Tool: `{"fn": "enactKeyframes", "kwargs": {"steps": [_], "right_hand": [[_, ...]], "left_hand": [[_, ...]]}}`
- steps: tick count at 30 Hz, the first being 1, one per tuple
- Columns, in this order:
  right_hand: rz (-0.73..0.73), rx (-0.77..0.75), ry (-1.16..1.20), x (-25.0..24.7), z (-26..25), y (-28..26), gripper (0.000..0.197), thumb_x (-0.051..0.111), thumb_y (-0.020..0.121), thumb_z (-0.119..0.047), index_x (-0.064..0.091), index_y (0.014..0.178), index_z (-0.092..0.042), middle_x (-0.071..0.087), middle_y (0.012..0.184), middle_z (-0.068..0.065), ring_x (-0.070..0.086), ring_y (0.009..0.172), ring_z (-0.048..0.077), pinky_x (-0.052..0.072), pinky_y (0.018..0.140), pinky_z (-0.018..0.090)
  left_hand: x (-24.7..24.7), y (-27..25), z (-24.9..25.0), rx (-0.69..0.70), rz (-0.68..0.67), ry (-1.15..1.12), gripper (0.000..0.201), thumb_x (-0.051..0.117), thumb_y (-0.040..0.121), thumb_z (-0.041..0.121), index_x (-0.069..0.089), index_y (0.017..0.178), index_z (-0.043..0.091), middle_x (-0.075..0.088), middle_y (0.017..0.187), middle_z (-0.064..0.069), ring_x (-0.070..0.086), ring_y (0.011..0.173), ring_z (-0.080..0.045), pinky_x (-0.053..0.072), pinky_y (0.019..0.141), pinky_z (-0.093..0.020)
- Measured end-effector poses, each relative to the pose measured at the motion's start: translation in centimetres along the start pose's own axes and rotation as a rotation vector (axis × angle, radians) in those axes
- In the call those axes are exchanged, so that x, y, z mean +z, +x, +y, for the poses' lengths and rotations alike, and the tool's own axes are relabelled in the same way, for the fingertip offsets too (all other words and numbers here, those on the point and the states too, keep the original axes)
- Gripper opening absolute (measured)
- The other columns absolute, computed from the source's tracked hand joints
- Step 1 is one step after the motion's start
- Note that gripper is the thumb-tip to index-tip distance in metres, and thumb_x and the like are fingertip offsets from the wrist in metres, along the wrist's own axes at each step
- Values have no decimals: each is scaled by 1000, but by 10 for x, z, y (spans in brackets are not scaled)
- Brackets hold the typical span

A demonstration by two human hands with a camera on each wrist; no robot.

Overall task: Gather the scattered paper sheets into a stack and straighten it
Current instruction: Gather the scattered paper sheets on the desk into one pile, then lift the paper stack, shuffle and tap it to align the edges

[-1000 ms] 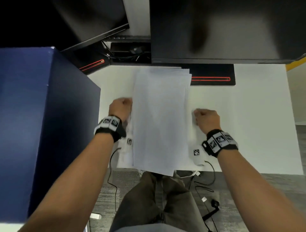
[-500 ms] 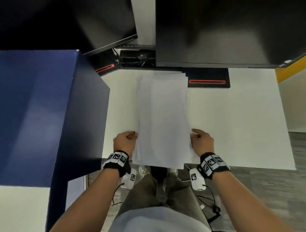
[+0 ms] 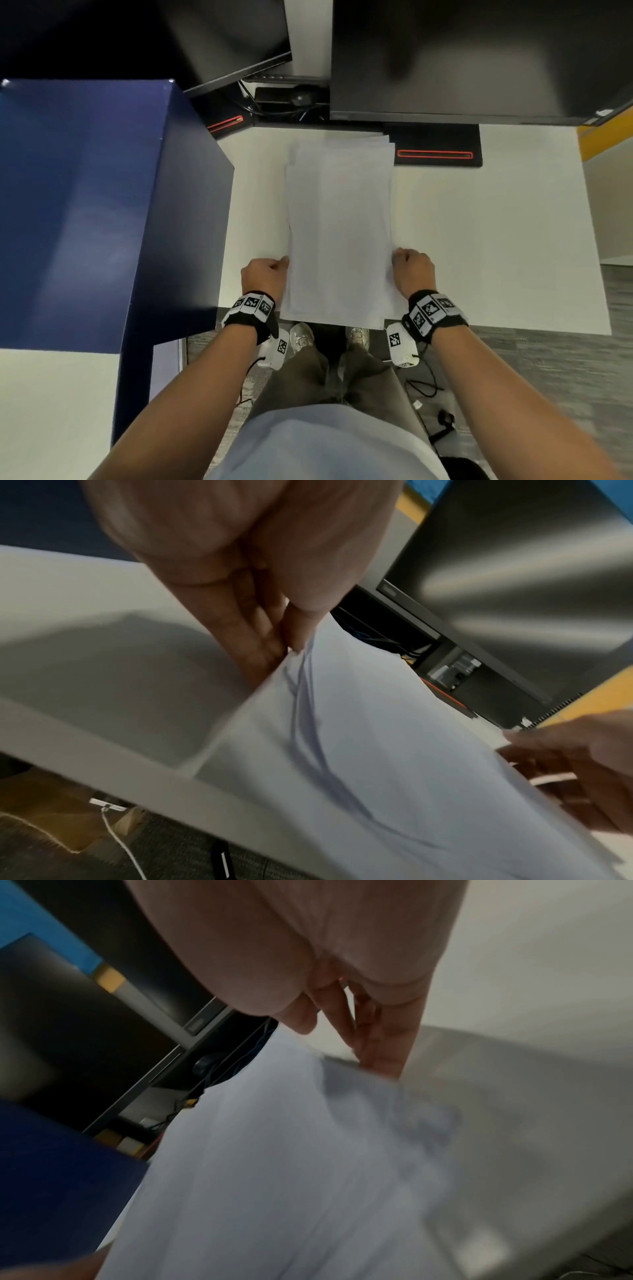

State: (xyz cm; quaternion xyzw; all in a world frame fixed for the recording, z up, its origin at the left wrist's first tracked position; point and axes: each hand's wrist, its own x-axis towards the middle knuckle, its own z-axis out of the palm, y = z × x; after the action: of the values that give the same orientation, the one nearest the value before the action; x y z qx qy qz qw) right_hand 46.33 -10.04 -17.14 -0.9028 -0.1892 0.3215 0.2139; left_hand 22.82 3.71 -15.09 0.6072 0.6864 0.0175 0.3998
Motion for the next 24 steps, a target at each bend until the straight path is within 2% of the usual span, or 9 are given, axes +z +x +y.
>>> {"fn": "enactKeyframes", "kwargs": {"steps": [4,5,7,9,12,15,19,22,24], "right_hand": [[-115,24,-96,10,-1,-15,39,39,102,-24,62,107,7,62,111,23,58,105,35,43,86,31],[-83,35,-94,9,-1,-13,42,43,100,-31,62,111,5,61,113,22,57,107,35,44,90,32],[-12,53,-97,3,-6,-1,51,51,96,-39,57,126,1,55,124,21,50,119,36,38,103,37],[19,53,-92,-4,-18,16,65,55,93,-44,45,140,0,47,136,22,41,128,36,32,108,38],[32,43,-116,-5,-46,38,80,59,88,-51,35,143,2,40,141,21,37,130,37,32,108,41],[-24,82,-181,8,-79,56,84,67,82,-54,37,138,1,43,136,18,41,128,34,36,107,39],[-111,226,59,10,-101,77,78,83,72,-31,42,132,-3,53,133,13,52,124,32,45,101,35],[-200,218,126,5,-94,83,66,86,68,-28,58,122,-3,65,121,11,62,114,31,52,91,32],[-191,132,173,4,-87,79,64,88,59,-34,66,114,-8,70,113,8,65,107,29,55,90,37]], "left_hand": [[4,-1,0,42,-77,109,46,57,96,39,65,58,14,65,63,-5,63,66,-25,52,68,-25],[3,3,2,47,-62,132,43,54,97,39,70,67,13,69,72,-8,63,70,-26,51,70,-26],[0,14,10,57,7,103,36,52,97,41,75,102,13,74,100,-10,64,87,-27,48,81,-26],[0,29,26,38,29,5,58,57,90,53,61,132,12,69,122,-5,61,113,-26,43,99,-29],[10,55,60,6,9,-130,97,66,73,70,44,146,9,57,139,-6,53,128,-25,42,106,-34],[29,71,87,13,1,-100,108,74,60,72,42,144,12,54,138,-8,52,128,-29,45,106,-41],[35,88,100,-26,-125,-93,84,84,66,53,54,128,6,64,126,-12,63,110,-32,52,94,-38],[20,97,84,-47,-336,-342,61,90,69,33,67,119,8,72,116,-7,68,94,-22,51,90,-31],[10,89,72,-73,-416,-525,61,94,64,27,70,118,8,74,111,-7,72,95,-24,53,95,-42]]}}
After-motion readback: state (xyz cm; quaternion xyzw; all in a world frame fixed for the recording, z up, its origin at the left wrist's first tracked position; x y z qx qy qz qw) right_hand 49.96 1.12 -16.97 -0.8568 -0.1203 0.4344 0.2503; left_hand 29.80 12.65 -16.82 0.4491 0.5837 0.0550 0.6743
